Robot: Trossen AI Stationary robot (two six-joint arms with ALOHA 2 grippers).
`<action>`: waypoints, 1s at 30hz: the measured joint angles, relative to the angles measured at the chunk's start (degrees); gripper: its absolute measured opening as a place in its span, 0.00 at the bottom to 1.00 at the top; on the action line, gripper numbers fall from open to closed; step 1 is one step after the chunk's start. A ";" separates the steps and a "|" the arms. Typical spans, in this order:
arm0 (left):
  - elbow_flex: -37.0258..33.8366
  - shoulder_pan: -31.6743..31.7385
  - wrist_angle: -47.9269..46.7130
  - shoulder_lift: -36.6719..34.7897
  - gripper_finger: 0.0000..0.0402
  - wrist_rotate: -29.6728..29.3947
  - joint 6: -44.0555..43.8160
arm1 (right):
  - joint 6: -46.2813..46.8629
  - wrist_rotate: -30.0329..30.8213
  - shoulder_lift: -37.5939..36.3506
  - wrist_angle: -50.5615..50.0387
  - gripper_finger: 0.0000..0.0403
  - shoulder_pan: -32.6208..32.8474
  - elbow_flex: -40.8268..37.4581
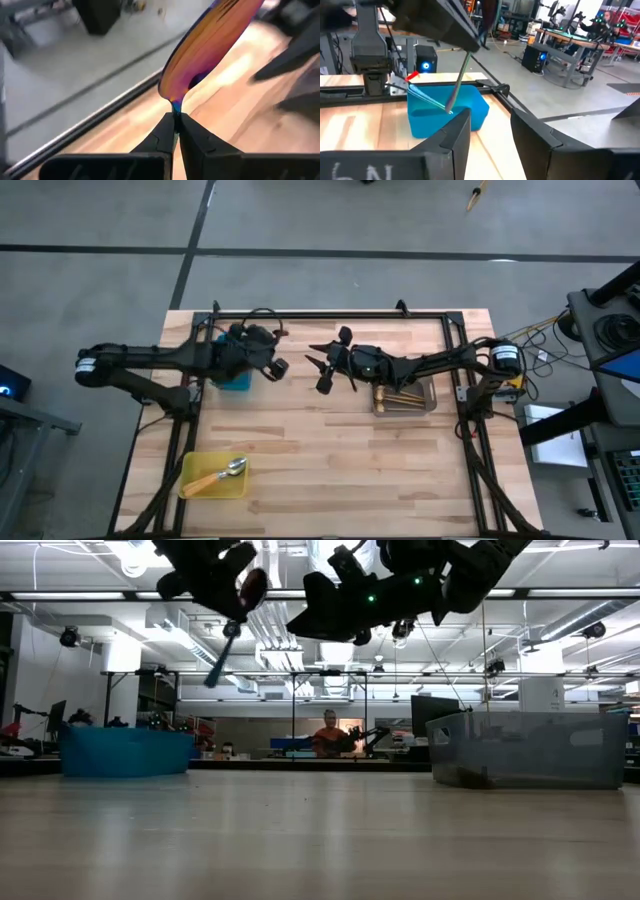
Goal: Sort silverware by color (type)
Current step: Put the blue spoon into the blue bin
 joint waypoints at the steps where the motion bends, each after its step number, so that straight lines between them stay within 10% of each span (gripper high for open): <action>1: 0.53 1.16 -2.61 -0.12 0.00 0.96 -0.70 | -0.42 0.00 -0.49 -0.57 0.33 0.00 0.00; 13: 6.19 19.29 -29.90 0.09 0.00 17.61 -3.30 | -1.43 -0.03 -5.55 -11.58 0.33 -0.48 0.00; 20: 5.74 30.55 -34.92 -0.30 0.00 32.39 -1.90 | -4.69 -0.17 -9.31 -21.31 0.32 -0.53 0.00; 30: 5.63 40.24 -37.28 0.10 0.00 37.36 2.04 | -5.25 -0.20 -12.88 -29.72 0.28 -0.59 0.00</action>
